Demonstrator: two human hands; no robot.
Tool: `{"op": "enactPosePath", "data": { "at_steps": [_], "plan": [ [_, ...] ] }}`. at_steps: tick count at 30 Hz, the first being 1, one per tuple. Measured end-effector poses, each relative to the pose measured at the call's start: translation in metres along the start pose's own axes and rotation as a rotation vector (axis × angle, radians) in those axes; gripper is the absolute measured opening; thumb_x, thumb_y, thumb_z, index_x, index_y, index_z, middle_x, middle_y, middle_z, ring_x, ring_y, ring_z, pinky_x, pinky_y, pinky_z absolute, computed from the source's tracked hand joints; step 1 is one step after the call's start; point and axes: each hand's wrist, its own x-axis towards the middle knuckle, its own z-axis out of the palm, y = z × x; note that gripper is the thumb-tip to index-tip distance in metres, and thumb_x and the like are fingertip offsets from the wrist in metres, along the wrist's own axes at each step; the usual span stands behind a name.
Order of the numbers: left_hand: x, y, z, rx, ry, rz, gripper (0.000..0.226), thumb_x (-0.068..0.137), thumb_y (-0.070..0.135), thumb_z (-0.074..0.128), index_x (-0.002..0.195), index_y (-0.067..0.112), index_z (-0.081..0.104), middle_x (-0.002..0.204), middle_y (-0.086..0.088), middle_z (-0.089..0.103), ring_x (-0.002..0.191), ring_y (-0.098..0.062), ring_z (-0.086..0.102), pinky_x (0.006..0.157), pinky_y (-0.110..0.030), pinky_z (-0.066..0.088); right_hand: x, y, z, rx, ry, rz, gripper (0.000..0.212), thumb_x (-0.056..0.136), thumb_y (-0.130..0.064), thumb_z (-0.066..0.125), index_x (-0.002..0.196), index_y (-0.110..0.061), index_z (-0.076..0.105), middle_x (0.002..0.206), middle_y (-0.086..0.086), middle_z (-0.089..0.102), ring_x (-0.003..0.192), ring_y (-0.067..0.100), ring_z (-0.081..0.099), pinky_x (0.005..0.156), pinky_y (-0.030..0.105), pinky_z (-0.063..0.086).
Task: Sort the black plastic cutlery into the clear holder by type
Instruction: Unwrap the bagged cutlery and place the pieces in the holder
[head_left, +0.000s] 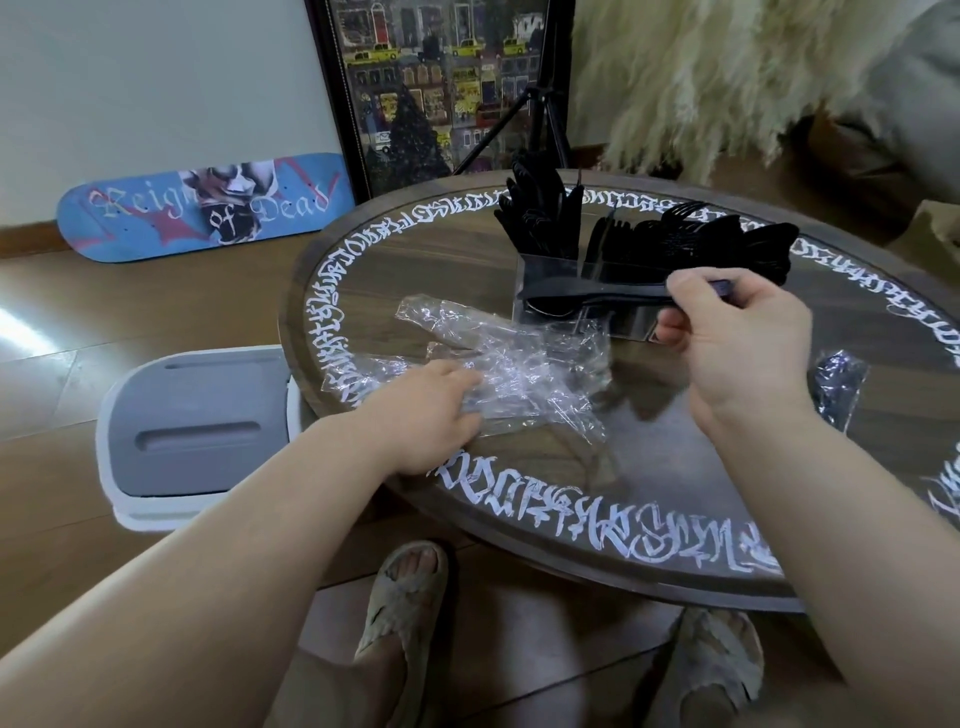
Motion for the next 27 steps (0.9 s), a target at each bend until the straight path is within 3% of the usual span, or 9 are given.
{"op": "enactPosePath", "data": {
  "at_steps": [2,4,6,9,14,17,22,24,27],
  "plan": [
    [0.003,0.004,-0.001,0.058,0.087,0.022,0.054,0.098,0.044,0.041,0.146,0.019,0.035,0.152,-0.003,0.033,0.141,-0.022,0.026,0.115,-0.033,0.017,-0.005,0.001,0.001,0.006,-0.043,0.036,0.019,0.086,-0.004,0.065,0.071,-0.014,0.063,0.064,-0.001,0.057,0.051,0.008,0.057,0.053,0.019,0.048],
    [0.006,0.008,-0.005,0.035,0.246,0.003,0.051,0.098,0.046,0.034,0.139,0.017,0.044,0.145,-0.005,0.042,0.137,-0.024,0.029,0.113,-0.036,0.02,-0.009,0.004,0.002,0.001,-0.102,0.08,0.018,0.087,-0.003,0.064,0.072,-0.012,0.063,0.06,-0.003,0.058,0.051,0.008,0.057,0.053,0.019,0.049],
    [0.007,0.015,-0.013,-0.108,0.373,-0.069,0.047,0.098,0.046,0.032,0.121,0.013,0.055,0.121,-0.008,0.056,0.118,-0.028,0.046,0.095,-0.038,0.036,-0.011,0.005,0.003,0.035,-0.165,0.13,0.017,0.088,-0.002,0.063,0.073,-0.01,0.063,0.06,-0.002,0.058,0.052,0.008,0.058,0.056,0.019,0.051],
    [0.007,0.026,-0.023,-0.363,0.463,-0.151,0.039,0.1,0.044,0.031,0.101,0.014,0.056,0.09,-0.003,0.058,0.088,-0.024,0.055,0.07,-0.033,0.035,-0.011,0.004,0.002,0.082,-0.239,0.209,0.015,0.087,0.0,0.063,0.074,-0.008,0.062,0.065,0.002,0.058,0.055,0.009,0.059,0.056,0.019,0.052],
    [0.006,0.036,-0.034,-0.823,0.56,-0.219,0.029,0.098,0.045,0.04,0.111,0.021,0.049,0.09,0.007,0.067,0.067,-0.008,0.066,0.065,-0.03,0.048,-0.013,0.007,-0.003,-0.106,-0.509,0.269,0.015,0.085,0.005,0.063,0.074,-0.005,0.062,0.06,0.005,0.061,0.056,0.013,0.06,0.056,0.023,0.054],
    [0.006,0.038,-0.036,-0.886,0.6,-0.229,0.028,0.094,0.041,0.054,0.109,0.02,0.047,0.095,0.001,0.068,0.059,-0.006,0.066,0.07,-0.037,0.055,-0.018,0.007,-0.003,-0.291,-0.662,0.233,0.016,0.085,0.009,0.063,0.078,-0.005,0.059,0.064,0.01,0.062,0.057,0.016,0.064,0.057,0.026,0.057],
    [0.006,0.04,-0.037,-0.902,0.575,-0.204,0.02,0.09,0.029,0.062,0.098,0.02,0.046,0.088,-0.001,0.068,0.059,-0.005,0.065,0.069,-0.034,0.056,-0.021,0.014,0.001,-0.619,-0.77,0.022,0.02,0.084,0.004,0.063,0.089,-0.015,0.057,0.066,0.004,0.063,0.074,0.032,0.07,0.079,0.051,0.056],
    [0.006,0.041,-0.038,-0.928,0.554,-0.177,0.017,0.091,0.025,0.061,0.094,0.022,0.045,0.082,-0.004,0.068,0.059,-0.007,0.065,0.067,-0.035,0.056,-0.021,0.013,0.003,-0.696,-0.808,-0.008,0.029,0.083,0.0,0.06,0.1,-0.024,0.058,0.064,0.0,0.065,0.075,0.027,0.069,0.079,0.045,0.056],
    [0.007,0.047,-0.035,-0.921,0.502,-0.126,0.015,0.092,0.021,0.059,0.095,0.018,0.044,0.078,-0.006,0.067,0.058,-0.009,0.064,0.061,-0.034,0.053,-0.025,0.011,0.011,-0.689,-0.821,-0.023,0.031,0.085,0.001,0.052,0.1,-0.023,0.062,0.069,0.001,0.061,0.065,0.018,0.066,0.064,0.029,0.053]
  ]
}}
